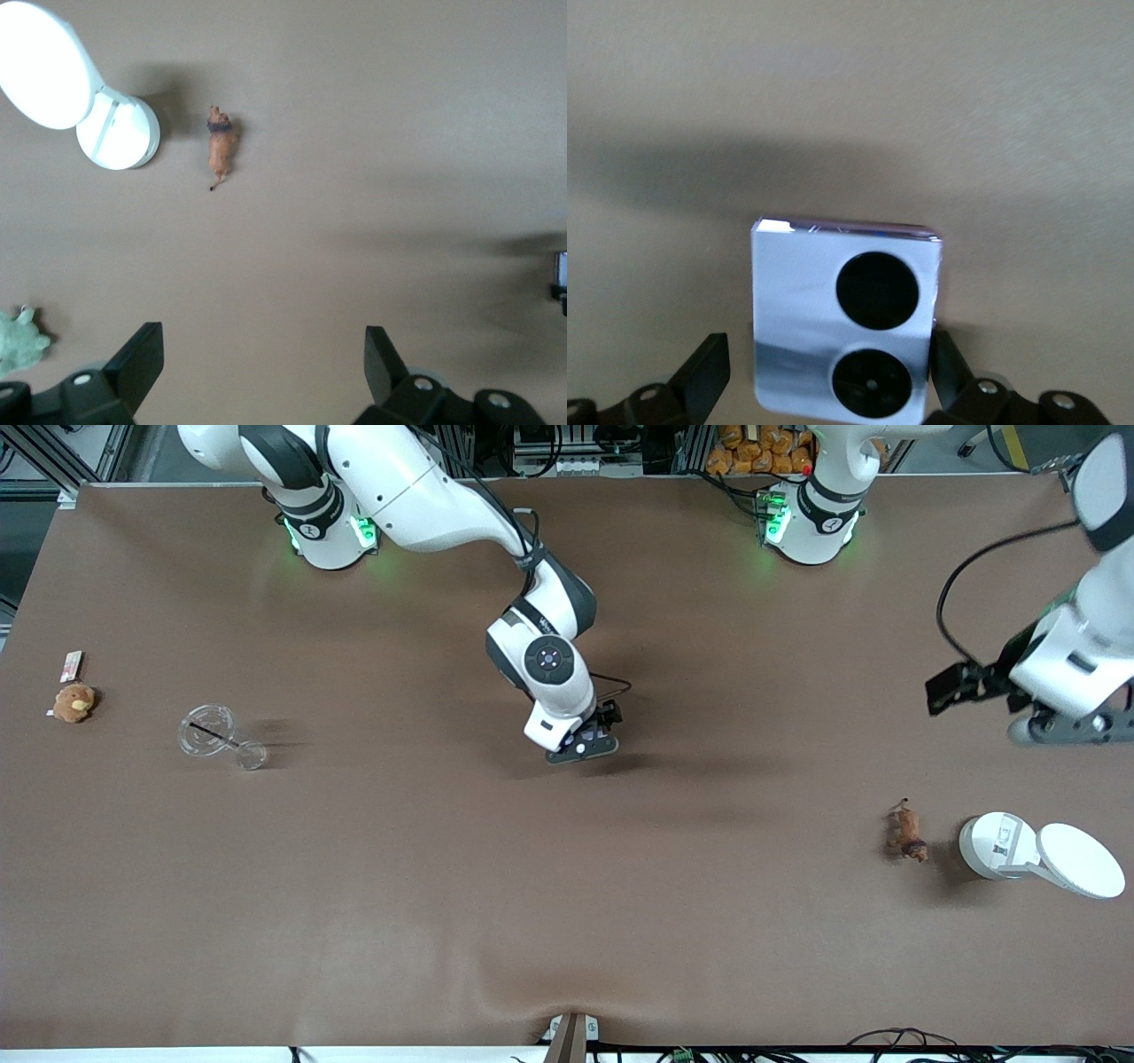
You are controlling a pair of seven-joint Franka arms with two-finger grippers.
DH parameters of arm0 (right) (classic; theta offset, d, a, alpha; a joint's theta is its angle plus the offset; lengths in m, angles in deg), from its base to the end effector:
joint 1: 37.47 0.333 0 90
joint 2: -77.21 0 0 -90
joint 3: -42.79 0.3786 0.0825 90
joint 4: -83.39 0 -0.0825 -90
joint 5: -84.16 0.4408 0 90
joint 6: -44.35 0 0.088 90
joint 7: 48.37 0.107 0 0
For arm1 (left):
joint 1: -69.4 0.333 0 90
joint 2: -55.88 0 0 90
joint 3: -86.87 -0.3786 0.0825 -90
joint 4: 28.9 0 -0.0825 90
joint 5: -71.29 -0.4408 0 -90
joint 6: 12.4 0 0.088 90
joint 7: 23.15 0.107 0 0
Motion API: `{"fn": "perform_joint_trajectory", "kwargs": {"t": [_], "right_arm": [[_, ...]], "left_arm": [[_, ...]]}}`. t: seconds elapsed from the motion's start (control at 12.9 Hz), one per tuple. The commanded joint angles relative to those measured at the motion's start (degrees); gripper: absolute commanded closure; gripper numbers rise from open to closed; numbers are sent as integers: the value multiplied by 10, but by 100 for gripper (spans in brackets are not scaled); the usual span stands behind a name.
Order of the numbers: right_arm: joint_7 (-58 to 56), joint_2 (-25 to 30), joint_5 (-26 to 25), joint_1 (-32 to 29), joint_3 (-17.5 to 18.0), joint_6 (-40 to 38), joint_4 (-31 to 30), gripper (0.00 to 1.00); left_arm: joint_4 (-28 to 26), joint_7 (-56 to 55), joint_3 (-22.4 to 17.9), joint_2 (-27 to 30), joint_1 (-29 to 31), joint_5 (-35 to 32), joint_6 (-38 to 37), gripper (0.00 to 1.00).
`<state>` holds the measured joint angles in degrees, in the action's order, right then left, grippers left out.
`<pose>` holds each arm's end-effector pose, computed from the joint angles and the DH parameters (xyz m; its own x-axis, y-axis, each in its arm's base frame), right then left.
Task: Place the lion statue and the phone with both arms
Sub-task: 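Lift the white phone with the right gripper toward the clear glass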
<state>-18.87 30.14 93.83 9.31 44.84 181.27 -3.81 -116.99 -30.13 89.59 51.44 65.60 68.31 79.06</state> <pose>0.5291 0.5995 0.1795 0.9777 0.2058 -0.0407 0.1981 -0.9694 -0.1448 0.6382 -0.0662 0.6586 0.9999 0.0066 -0.0126 0.0060 -0.9987 -0.0502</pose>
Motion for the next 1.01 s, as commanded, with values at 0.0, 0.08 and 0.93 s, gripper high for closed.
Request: {"fn": "perform_joint_trajectory", "kwargs": {"t": [0.0,0.08,0.93], "right_arm": [[10,-8,-43,9,-6,4,0,0],[13,-8,-55,9,-6,4,0,0],[17,69,-50,-73,-9,-153,9,100]], "left_arm": [[-22,18,6,37,7,10,-32,0],[-22,23,7,41,5,10,-39,0],[6,32,22,37,6,0,-52,0]]}}
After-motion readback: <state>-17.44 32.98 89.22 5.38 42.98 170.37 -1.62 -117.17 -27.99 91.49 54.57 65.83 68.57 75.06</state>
